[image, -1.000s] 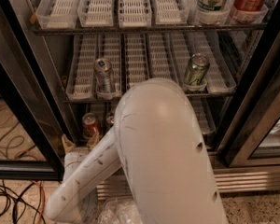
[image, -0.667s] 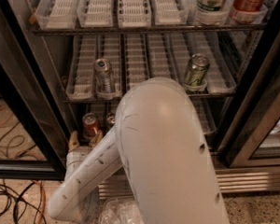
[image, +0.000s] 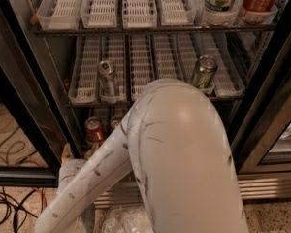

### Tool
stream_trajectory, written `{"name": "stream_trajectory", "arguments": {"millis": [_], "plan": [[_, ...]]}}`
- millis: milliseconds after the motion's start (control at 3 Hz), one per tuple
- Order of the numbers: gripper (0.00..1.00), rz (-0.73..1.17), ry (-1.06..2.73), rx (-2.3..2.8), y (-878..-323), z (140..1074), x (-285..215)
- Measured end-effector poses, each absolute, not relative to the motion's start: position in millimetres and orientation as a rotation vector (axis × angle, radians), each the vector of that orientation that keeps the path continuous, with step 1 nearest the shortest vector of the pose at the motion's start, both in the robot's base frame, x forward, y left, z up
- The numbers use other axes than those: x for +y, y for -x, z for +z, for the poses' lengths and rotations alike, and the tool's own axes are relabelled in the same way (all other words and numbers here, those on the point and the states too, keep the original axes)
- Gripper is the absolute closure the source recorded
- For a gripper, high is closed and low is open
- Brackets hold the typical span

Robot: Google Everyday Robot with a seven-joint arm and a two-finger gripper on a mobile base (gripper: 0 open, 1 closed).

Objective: Pick coke can from bottom shelf of fridge

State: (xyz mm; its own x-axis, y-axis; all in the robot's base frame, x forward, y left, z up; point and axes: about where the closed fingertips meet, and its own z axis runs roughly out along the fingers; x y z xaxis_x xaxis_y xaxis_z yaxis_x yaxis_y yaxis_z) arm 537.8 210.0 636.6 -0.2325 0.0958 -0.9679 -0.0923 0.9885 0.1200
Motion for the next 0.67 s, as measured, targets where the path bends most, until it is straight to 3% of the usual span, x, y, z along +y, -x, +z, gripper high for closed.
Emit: {"name": "stream_trajectory", "arguments": {"millis": [667], "plan": [[0.35, 0.128, -0.005, 1.790, -560, 621, 204]]}}
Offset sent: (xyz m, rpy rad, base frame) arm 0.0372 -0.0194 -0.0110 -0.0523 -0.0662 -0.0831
